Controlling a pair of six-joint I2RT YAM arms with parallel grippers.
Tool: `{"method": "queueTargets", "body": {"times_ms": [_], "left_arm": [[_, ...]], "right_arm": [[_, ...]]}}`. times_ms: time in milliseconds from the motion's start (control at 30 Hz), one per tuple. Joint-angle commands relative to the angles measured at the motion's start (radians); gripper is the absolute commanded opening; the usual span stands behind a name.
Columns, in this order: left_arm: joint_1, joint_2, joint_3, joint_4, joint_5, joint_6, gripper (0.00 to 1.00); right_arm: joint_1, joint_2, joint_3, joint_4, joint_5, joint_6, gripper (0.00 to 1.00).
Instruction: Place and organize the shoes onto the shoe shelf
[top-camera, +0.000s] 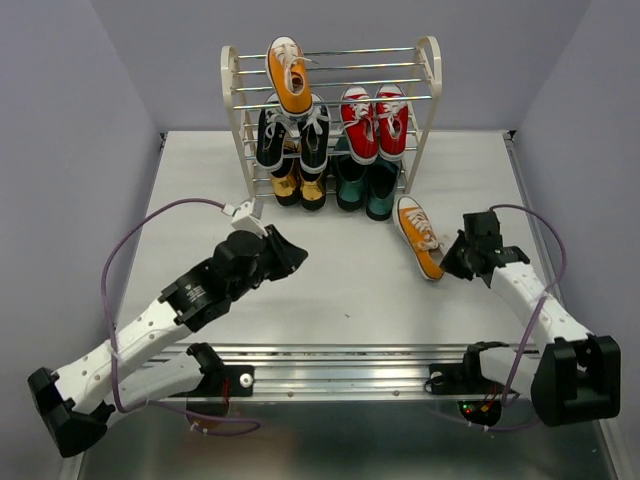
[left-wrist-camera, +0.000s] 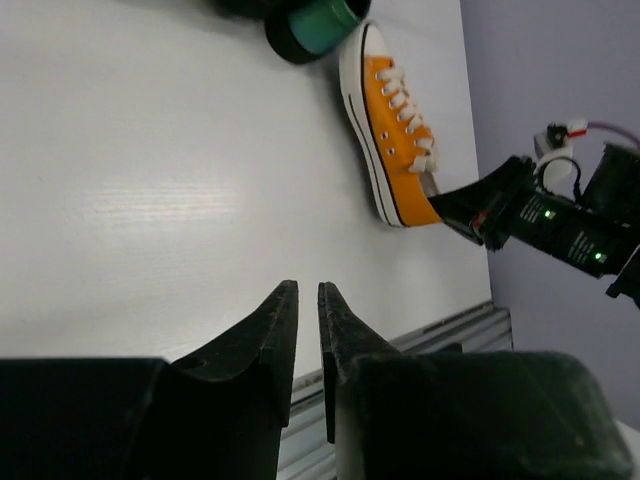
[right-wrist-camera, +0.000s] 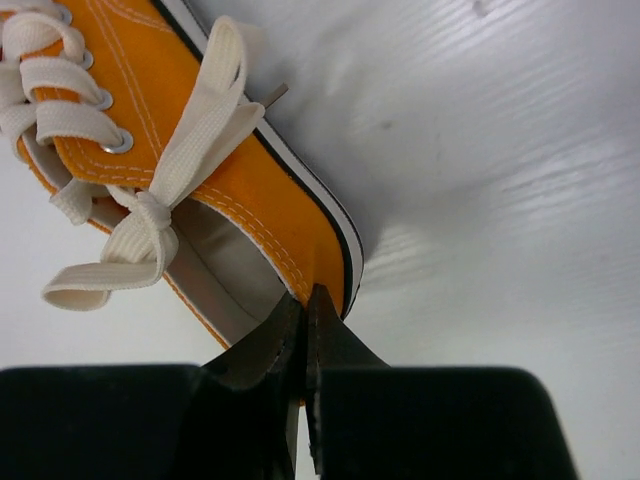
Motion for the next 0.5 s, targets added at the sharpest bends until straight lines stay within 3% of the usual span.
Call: {"method": "queueTargets", "body": {"times_ms": [0,167,467], "left_arm": [[-0.104,0.095,-0.039,0.08,-0.013,-0.041,0.26],[-0.129,0.112,-0.132,0.126,0.007,-0.103,0.27],[-0.135,0.079,-0.155,0.144,-0.01,-0.158,0.31]], "right_arm": [[0.101,-0.178,0.012,-0.002,-0.054,0.101,0.01],[0.179,-0.286,-0.013,-0.043,-0.048,0.19,0.01],[0.346,-0.275,-0.088,-0.002,-0.017,0.262,0.01]]}}
